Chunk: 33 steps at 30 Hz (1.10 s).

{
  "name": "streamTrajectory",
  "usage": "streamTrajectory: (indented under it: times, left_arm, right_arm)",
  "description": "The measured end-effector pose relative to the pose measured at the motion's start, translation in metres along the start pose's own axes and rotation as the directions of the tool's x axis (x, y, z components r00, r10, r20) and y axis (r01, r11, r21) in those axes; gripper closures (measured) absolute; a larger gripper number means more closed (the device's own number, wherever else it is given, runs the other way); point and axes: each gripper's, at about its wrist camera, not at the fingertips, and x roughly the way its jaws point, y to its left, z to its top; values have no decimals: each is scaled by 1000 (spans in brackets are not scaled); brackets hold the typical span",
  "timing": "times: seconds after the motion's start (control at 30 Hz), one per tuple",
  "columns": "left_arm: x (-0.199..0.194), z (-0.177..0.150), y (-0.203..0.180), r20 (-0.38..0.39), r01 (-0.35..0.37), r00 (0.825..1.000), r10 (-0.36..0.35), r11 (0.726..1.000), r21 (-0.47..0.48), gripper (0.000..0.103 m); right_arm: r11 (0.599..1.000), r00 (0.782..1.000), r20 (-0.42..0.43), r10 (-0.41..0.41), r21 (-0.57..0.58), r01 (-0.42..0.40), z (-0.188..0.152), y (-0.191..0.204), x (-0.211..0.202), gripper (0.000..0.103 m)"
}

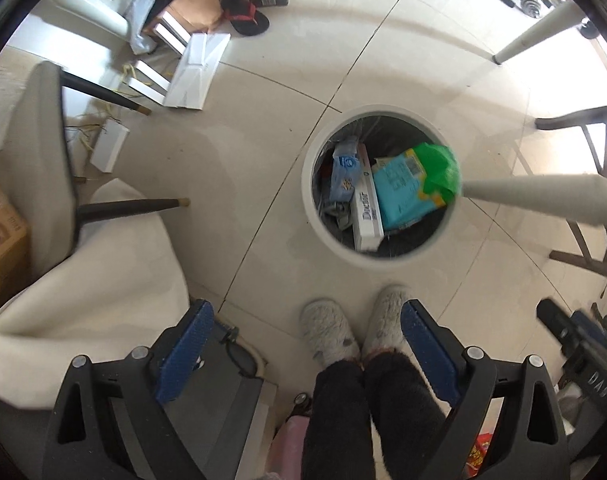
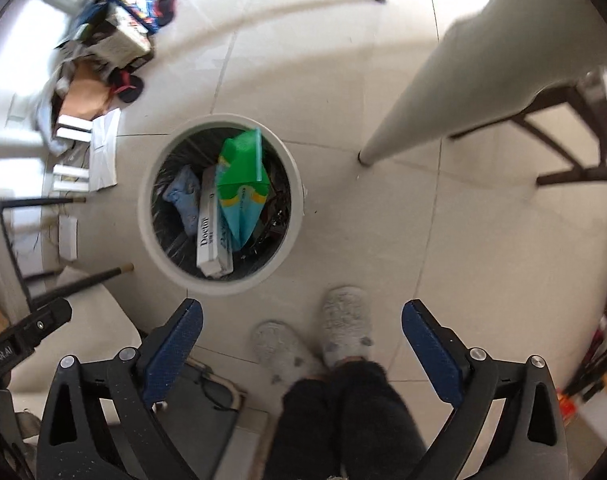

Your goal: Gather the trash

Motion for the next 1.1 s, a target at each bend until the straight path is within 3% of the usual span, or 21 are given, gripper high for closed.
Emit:
streamTrajectory:
  times: [0.4, 0.53, 0.63, 0.8, 1.1]
  left_arm:
    - [-198, -78, -22, 126, 67, 989, -75, 996, 66, 7]
    - [-267, -92, -31, 166, 130, 975, -148, 985, 117, 7]
    - [-310, -98, -32, 204, 136, 964, -172, 975, 177, 7]
    - [-360, -101, -22, 246, 162, 944, -221, 958, 238, 7]
    - [-425, -103, 15, 203, 287, 900, -386, 875, 389, 7]
  right_arm:
    - [987, 991, 62, 116, -122, -108, -49, -10, -218, 2]
    - [973, 982, 48, 183, -153, -174, -65, -19, -299, 2]
    - [964, 974, 46, 220, -162, -210, -76, -26, -346, 2]
    - [952, 957, 73, 281, -150, -268, -88, -36, -420, 2]
    - [940, 931, 134, 338, -86, -329, -125, -12, -505, 0]
